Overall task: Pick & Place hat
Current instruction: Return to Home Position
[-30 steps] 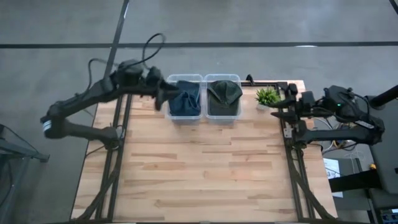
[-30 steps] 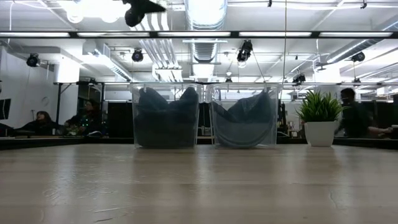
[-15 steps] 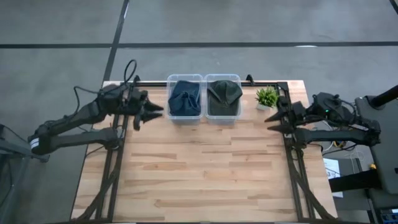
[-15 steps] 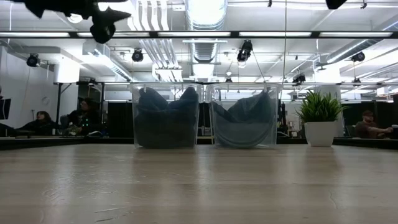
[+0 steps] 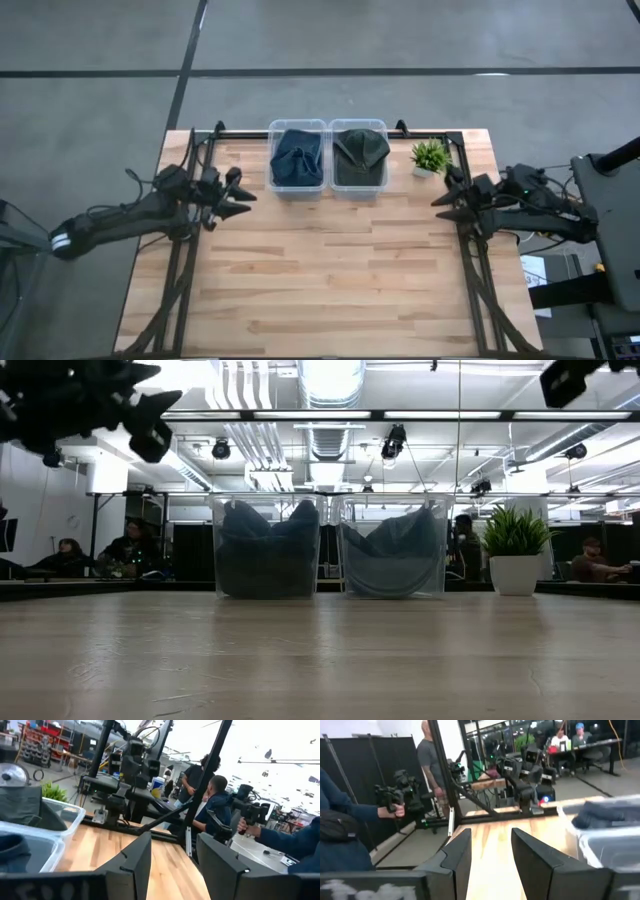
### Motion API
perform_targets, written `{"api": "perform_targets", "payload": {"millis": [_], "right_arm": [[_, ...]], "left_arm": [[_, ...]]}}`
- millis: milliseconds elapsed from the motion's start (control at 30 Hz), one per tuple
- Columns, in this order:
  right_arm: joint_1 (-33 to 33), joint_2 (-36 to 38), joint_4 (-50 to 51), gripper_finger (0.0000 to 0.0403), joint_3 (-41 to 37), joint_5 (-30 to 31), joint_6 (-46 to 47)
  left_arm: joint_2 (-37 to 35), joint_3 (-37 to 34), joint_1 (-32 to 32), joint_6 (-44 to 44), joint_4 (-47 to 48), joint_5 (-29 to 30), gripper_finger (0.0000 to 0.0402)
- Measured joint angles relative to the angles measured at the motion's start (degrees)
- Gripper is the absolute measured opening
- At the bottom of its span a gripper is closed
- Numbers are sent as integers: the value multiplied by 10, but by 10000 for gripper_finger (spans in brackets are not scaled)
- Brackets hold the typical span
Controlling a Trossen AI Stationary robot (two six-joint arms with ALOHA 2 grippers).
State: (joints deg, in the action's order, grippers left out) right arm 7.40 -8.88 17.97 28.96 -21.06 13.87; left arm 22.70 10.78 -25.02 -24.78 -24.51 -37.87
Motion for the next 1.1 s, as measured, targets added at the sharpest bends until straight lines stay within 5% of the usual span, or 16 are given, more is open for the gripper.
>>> {"api": "perform_targets", "payload": {"millis": [333,1100], "right_arm": [[0,89,-11,132,-99,9,19],[0,83,-204,132,-281,-4,14]], "left_arm": [[-28,-102,0,2,-132,3,151],[-38,-103,1,63,-52,4,151]]}}
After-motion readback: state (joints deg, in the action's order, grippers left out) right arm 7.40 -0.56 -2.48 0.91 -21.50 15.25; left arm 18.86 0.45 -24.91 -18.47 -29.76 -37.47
